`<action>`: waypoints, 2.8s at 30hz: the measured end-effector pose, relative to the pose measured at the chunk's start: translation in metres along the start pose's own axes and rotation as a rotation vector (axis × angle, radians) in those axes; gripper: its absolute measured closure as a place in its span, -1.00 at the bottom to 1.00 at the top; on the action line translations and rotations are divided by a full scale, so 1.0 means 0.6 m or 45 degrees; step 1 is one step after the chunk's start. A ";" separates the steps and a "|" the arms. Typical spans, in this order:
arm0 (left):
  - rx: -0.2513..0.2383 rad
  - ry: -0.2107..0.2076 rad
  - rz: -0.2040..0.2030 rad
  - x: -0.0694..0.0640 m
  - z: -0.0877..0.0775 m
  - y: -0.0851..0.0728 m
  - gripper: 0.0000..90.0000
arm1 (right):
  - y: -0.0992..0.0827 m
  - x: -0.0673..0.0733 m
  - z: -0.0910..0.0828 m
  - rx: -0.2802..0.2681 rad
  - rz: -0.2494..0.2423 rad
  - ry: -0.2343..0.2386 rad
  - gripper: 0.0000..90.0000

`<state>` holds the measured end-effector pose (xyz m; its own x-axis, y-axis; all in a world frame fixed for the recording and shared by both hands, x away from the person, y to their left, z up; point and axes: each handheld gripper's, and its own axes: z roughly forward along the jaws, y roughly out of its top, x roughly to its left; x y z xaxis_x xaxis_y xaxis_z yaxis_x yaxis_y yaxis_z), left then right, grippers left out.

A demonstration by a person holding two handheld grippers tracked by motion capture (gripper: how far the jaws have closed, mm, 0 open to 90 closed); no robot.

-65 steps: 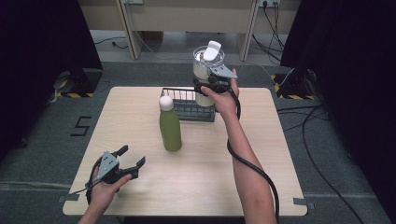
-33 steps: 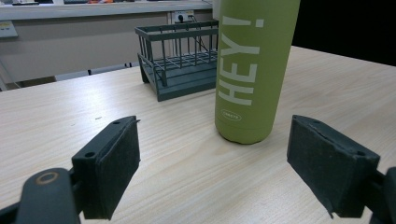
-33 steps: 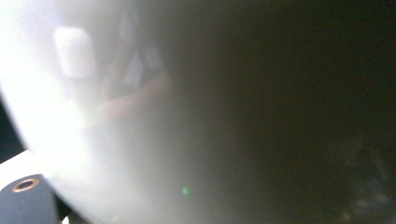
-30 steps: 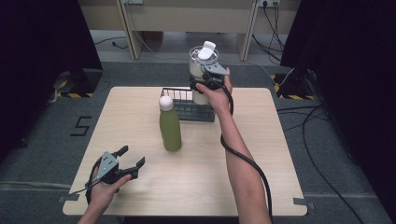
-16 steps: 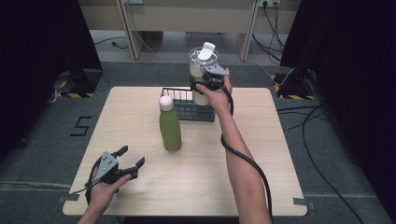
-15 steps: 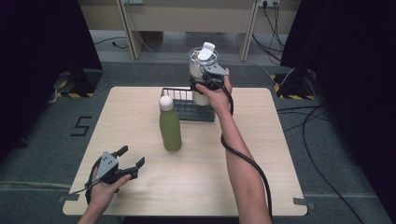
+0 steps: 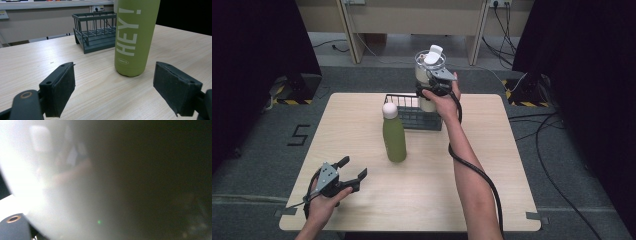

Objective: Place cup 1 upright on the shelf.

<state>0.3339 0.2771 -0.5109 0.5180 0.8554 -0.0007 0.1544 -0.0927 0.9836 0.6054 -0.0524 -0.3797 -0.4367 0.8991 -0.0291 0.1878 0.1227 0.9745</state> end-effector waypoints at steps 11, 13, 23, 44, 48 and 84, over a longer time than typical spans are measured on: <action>0.001 -0.004 0.001 -0.001 0.000 0.000 -0.62 | -0.017 0.000 0.010 0.029 -0.003 -0.007 -0.78; 0.002 -0.004 0.001 -0.001 -0.001 0.000 -0.62 | -0.020 0.000 0.012 0.035 -0.004 -0.006 -0.77; 0.005 -0.006 0.003 -0.001 0.000 -0.001 -0.62 | -0.037 -0.003 0.020 0.068 0.008 -0.010 -0.78; 0.006 -0.008 0.006 -0.002 0.000 -0.001 -0.62 | -0.061 0.001 0.032 0.110 0.009 -0.011 -0.78; 0.008 -0.010 0.006 -0.002 0.000 -0.001 -0.62 | -0.062 0.001 0.031 0.103 0.005 -0.012 -0.78; 0.009 -0.021 0.019 -0.007 0.001 -0.002 -0.62 | -0.065 0.005 0.000 0.042 -0.045 0.006 -0.93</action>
<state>0.3324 0.2735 -0.5121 0.5341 0.8453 0.0111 0.1523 -0.1091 0.9823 0.5969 -0.0547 -0.4176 -0.4478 0.8920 -0.0620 0.2008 0.1679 0.9651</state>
